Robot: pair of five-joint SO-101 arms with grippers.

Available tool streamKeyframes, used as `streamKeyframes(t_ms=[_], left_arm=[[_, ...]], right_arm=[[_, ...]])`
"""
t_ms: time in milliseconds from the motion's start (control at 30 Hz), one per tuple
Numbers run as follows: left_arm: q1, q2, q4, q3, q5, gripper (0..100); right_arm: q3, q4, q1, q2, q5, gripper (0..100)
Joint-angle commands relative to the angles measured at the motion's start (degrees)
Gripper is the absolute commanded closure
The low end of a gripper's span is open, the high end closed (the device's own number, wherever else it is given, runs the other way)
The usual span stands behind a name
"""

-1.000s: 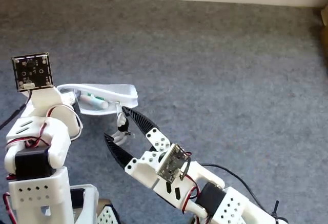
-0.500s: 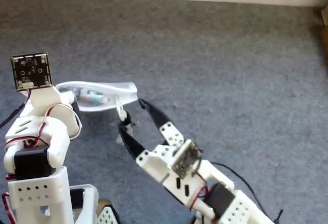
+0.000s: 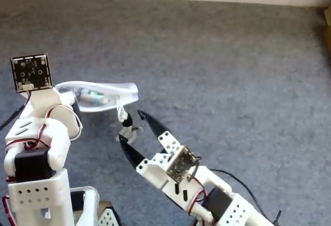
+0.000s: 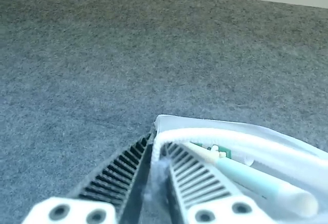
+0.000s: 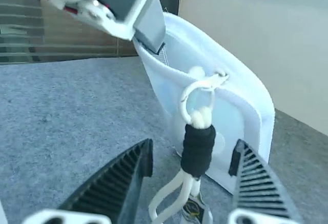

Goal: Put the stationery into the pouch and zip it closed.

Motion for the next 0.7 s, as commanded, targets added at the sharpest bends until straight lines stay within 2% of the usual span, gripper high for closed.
streamKeyframes(t_ms=[0,167,433,667], left_arm=[[0.5,2.2,-1.1,0.4,-0.4,99],[0.5,2.2,-1.1,0.4,-0.4,99],[0.5,2.2,-1.1,0.4,-0.4,99],[0.5,2.2,-1.1,0.4,-0.4,99]], right_arm=[[0.2,-5.5,-0.7,5.1,-0.5,76.4],[-0.2,-11.0,-0.3,12.4,-6.9,76.4],[-3.6,-19.3,-0.2,24.0,-7.6,76.4],[-4.5,-26.1,2.2,26.9,-7.6,76.4]])
